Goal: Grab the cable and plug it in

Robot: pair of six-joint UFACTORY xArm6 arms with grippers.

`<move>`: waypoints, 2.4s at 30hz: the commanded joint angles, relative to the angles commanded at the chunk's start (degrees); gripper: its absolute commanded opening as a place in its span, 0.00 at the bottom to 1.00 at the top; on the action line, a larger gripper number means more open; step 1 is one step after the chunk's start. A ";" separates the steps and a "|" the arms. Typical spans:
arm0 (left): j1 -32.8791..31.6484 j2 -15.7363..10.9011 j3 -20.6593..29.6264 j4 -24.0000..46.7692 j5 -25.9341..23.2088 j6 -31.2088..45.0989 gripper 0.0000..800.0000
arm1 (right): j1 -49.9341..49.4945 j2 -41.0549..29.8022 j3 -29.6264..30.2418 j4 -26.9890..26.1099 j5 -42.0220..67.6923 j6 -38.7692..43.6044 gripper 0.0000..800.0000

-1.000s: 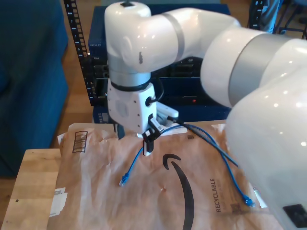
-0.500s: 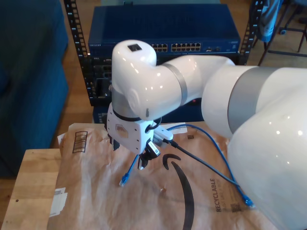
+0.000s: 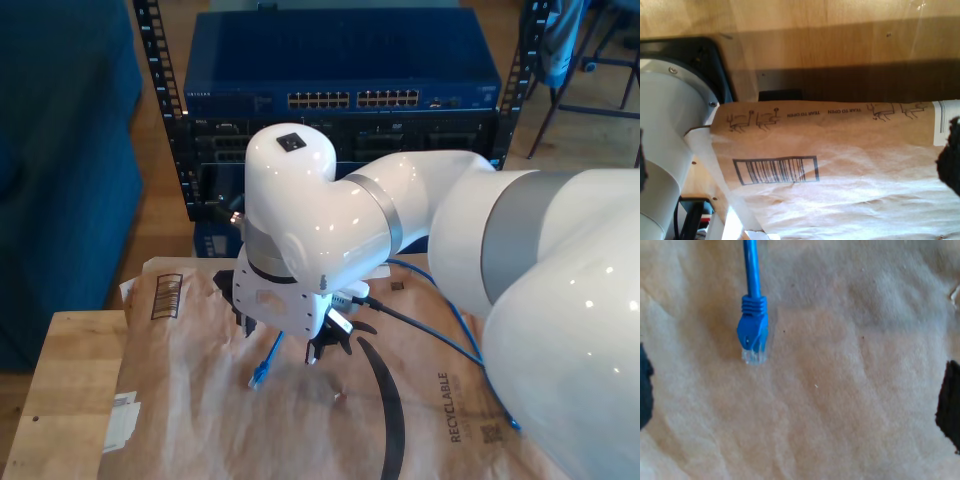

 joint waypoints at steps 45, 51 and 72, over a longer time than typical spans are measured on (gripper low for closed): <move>-0.26 2.64 -0.18 0.00 -0.35 -0.09 1.00 | -0.62 15.03 -9.05 -1.32 0.18 8.09 0.70; -0.26 2.64 -0.18 0.00 -0.35 0.00 1.00 | -0.70 15.12 -9.58 -1.32 0.35 9.14 0.54; -0.18 2.64 -0.18 -0.09 -0.35 -0.09 1.00 | -0.79 15.30 -9.76 -1.05 2.20 9.14 0.12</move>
